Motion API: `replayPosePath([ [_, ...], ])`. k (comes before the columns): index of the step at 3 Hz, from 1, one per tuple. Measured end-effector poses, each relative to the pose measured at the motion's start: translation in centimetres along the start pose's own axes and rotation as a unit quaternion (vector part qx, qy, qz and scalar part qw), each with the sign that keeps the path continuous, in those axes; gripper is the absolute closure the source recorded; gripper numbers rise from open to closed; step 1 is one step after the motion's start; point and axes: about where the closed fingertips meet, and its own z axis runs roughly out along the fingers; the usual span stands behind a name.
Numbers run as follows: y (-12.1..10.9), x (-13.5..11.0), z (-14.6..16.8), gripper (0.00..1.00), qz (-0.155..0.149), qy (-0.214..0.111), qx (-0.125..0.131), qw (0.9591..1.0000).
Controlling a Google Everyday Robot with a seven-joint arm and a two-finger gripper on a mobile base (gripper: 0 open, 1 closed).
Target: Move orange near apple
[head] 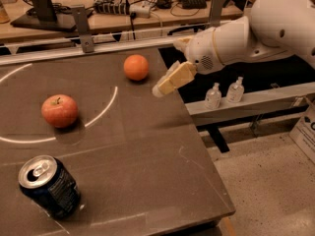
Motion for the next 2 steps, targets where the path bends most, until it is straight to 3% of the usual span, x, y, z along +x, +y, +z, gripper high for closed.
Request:
replayPosePath([
  [2, -2.1, -0.4, 6.5, 0.00, -0.020, -0.029, -0.020, 0.9992],
])
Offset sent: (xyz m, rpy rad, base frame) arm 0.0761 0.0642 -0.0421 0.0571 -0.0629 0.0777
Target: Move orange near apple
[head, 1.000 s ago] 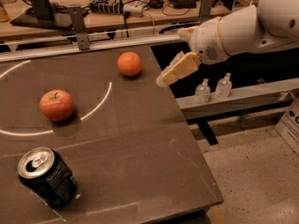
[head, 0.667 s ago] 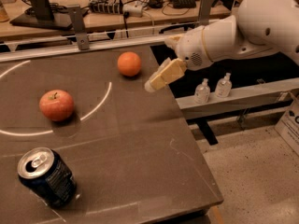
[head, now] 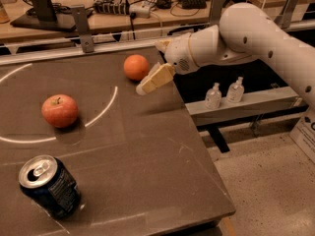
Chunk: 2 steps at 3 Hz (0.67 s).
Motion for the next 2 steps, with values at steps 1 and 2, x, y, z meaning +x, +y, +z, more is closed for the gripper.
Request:
replayPosePath([
  [1, -1.6, 0.2, 2.4, 0.00, -0.004, -0.002, -0.004, 1.0000],
  [2, -2.9, 1.3, 4.7, 0.02, -0.004, -0.008, -0.010, 0.9999],
])
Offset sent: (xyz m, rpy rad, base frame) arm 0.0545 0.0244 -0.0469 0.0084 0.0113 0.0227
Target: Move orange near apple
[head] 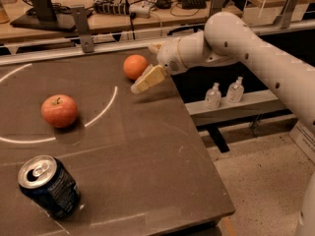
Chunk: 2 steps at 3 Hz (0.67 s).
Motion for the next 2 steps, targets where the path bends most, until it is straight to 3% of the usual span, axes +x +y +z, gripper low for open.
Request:
replayPosePath([
  [1, -0.81, -0.23, 0.84, 0.25, -0.007, -0.013, 0.001, 0.9999],
  [2, -1.07, 0.27, 0.29, 0.47, 0.024, -0.027, 0.018, 0.9992],
])
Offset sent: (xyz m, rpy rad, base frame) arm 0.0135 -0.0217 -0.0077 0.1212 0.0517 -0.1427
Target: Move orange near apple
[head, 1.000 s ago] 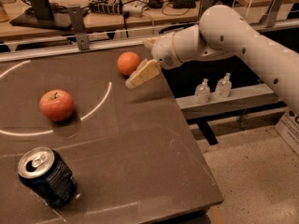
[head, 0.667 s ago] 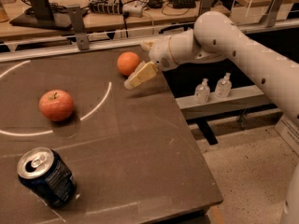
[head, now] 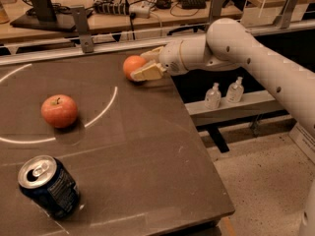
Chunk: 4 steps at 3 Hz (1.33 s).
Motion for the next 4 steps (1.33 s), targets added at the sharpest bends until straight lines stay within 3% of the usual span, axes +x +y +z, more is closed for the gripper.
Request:
replayPosePath([
  [1, 1.2, -1.3, -1.6, 0.71, 0.026, -0.031, -0.010, 0.9991],
  [2, 4.0, -4.5, -2.4, 0.94, 0.034, -0.058, -0.060, 0.9959],
  [3, 8.3, -6.4, -2.7, 1.00, 0.030, -0.047, -0.148, 0.9875],
  [4, 11.8, -6.7, -2.4, 1.00, 0.017, -0.026, -0.228, 0.9732],
])
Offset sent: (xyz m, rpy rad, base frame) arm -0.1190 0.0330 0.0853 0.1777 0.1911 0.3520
